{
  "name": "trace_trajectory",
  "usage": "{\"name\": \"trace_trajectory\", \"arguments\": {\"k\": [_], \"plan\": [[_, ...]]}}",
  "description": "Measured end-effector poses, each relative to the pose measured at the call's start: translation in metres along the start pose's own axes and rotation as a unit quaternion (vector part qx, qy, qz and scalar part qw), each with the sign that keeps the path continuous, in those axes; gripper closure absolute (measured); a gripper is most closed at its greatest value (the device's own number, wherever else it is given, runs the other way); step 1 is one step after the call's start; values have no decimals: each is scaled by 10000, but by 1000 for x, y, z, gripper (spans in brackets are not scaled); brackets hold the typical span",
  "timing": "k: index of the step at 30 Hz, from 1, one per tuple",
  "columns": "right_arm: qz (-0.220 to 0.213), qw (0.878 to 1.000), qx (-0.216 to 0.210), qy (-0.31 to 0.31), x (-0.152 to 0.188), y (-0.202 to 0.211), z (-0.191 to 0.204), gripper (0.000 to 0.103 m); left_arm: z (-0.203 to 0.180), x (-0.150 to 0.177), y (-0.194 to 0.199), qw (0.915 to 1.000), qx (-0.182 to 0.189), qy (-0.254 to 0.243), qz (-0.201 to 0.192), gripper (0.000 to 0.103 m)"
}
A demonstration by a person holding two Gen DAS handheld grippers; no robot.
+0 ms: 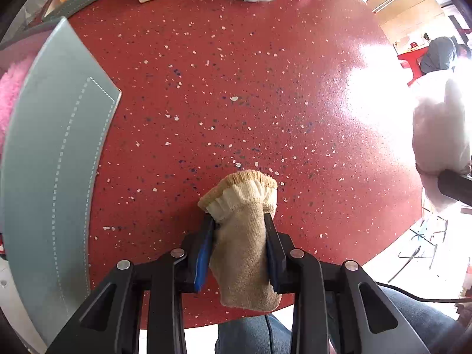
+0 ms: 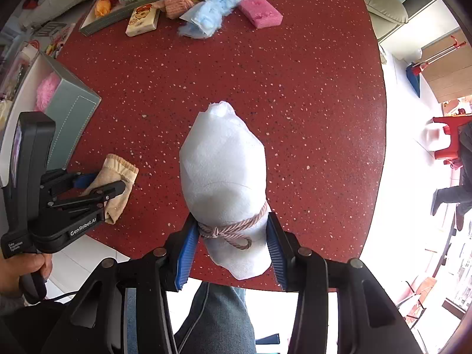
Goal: Organize soft objects
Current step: 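Lift and carry the sock and white bundle with both tools over the box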
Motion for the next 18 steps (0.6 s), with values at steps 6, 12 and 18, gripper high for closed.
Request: {"name": "trace_trajectory", "arguments": {"k": [6, 12, 18], "plan": [[-315, 9992, -113, 203, -31, 20, 21, 55, 13, -14, 69, 9961, 121, 176, -853, 70], [-704, 9941, -285, 776, -78, 48, 70, 55, 53, -24, 134, 9833, 88, 800, -1631, 70], [-913, 9819, -432, 1601, -113, 65, 140, 55, 112, -9, 165, 9673, -162, 1536, -2010, 70]]}}
Point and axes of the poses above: each gripper's, at about its wrist camera, not at the fingertips, and y roughly against the way its jaws point, z to its left, x to its underside, the point moved 9 cm from there along -y, roughly the way its jaws point, and after that the axes turned 11 degrees about y, right-handed, at the moved point
